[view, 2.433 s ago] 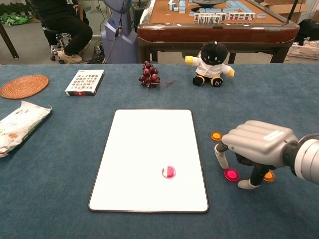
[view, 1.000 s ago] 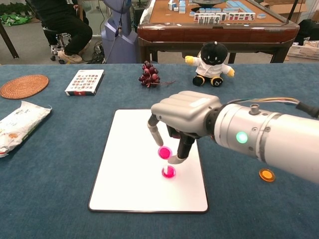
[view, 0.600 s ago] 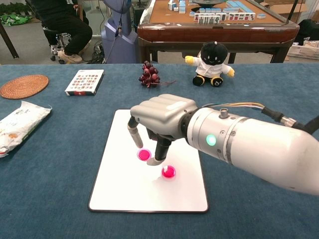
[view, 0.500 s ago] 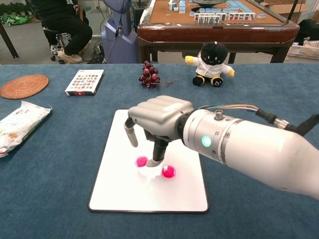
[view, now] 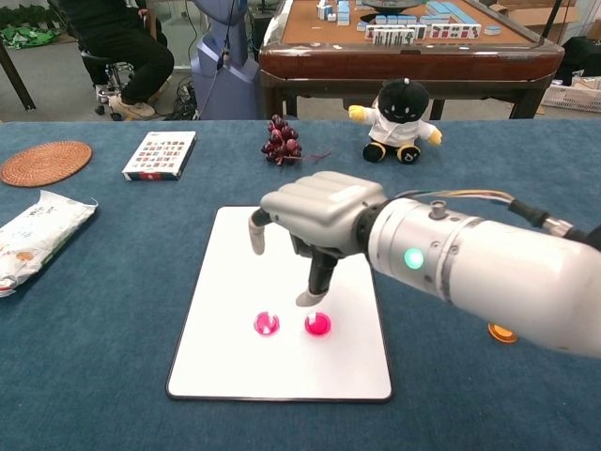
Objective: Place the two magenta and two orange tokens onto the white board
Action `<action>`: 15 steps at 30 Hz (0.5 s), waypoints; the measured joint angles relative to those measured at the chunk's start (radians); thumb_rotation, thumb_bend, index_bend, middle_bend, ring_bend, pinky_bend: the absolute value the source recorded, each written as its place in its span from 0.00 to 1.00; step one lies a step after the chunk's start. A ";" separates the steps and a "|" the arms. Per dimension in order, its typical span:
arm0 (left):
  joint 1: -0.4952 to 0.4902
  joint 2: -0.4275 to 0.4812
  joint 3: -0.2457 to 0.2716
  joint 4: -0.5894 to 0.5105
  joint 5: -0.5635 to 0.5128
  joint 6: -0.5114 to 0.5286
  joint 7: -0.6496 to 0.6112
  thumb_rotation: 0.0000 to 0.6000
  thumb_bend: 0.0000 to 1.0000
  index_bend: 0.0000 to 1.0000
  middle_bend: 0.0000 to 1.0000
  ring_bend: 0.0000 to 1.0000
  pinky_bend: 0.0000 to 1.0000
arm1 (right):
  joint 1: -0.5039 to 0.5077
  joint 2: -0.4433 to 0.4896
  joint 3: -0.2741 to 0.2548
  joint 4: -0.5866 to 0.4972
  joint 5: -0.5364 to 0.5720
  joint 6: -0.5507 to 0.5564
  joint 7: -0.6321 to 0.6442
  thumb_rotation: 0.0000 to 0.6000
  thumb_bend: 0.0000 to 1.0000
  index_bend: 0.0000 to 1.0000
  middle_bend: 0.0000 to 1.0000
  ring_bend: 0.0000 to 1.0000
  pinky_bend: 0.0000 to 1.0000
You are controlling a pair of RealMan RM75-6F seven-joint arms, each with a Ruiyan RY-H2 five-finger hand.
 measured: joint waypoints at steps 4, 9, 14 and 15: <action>0.000 -0.002 -0.002 0.003 -0.004 0.001 0.003 1.00 0.44 0.40 0.47 0.43 0.53 | -0.029 0.078 -0.030 -0.073 -0.008 0.040 -0.012 1.00 0.12 0.31 1.00 1.00 1.00; -0.001 -0.004 -0.004 0.004 -0.009 0.000 0.006 1.00 0.44 0.40 0.47 0.43 0.52 | -0.088 0.200 -0.097 -0.174 -0.034 0.094 -0.015 1.00 0.15 0.31 1.00 1.00 1.00; -0.001 -0.007 -0.003 0.001 -0.007 0.002 0.016 1.00 0.44 0.40 0.47 0.43 0.52 | -0.157 0.290 -0.185 -0.227 -0.090 0.139 -0.007 1.00 0.16 0.31 1.00 1.00 1.00; -0.002 -0.007 -0.002 0.000 -0.005 0.002 0.018 1.00 0.44 0.40 0.47 0.43 0.53 | -0.174 0.305 -0.202 -0.231 -0.109 0.147 0.001 1.00 0.16 0.31 1.00 1.00 1.00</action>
